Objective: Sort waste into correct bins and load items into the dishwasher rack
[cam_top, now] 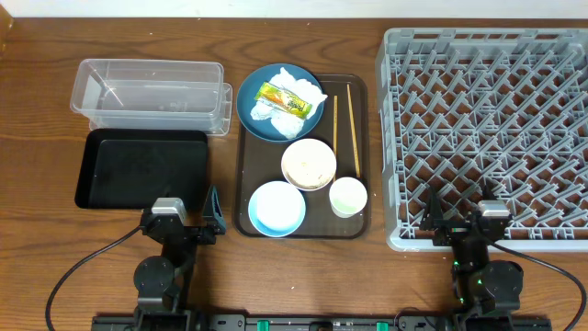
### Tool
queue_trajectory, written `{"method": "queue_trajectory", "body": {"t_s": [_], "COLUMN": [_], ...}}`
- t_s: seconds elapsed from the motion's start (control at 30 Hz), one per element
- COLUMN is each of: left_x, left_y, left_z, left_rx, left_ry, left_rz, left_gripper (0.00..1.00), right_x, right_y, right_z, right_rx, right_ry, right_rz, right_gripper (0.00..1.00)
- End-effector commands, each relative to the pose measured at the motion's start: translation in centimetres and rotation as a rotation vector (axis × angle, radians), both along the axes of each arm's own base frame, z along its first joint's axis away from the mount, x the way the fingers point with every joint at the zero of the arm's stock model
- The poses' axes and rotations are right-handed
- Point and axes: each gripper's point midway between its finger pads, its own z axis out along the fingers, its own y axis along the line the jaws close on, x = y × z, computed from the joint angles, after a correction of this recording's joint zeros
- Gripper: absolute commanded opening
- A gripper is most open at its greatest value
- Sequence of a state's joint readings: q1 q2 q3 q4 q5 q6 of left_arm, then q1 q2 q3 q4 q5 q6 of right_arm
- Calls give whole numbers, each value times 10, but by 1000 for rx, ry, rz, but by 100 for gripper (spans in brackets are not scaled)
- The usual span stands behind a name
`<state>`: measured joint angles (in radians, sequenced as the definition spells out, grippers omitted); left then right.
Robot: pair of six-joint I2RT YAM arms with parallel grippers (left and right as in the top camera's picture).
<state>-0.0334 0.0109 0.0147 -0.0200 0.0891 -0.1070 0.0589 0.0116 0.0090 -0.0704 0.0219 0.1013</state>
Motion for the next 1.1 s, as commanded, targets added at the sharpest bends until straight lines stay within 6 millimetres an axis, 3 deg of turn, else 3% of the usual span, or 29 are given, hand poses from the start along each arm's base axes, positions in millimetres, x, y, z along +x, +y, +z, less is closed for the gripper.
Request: {"method": "queue_trajectory", "body": {"t_s": [0.0, 0.43, 0.9, 1.07], "left_x": [-1, -1, -3, 2], "left_y": [1, -9, -13, -18], "left_z": [-14, -4, 55, 82], "left_rx": [9, -13, -35, -28], "left_ry": [47, 8, -148, -125], "left_rz": [-1, -56, -80, -105], "left_gripper": [89, 89, 89, 89], "right_x": [0, 0, -4, -12], "right_y": [-3, -2, 6, 7], "right_z": [0, 8, 57, 92], "right_rx": [-10, -7, 0, -19], "right_ry": [-2, -35, -209, -283], "right_rz": [-13, -7, 41, 46], "right_gripper": [99, 99, 99, 99]}}
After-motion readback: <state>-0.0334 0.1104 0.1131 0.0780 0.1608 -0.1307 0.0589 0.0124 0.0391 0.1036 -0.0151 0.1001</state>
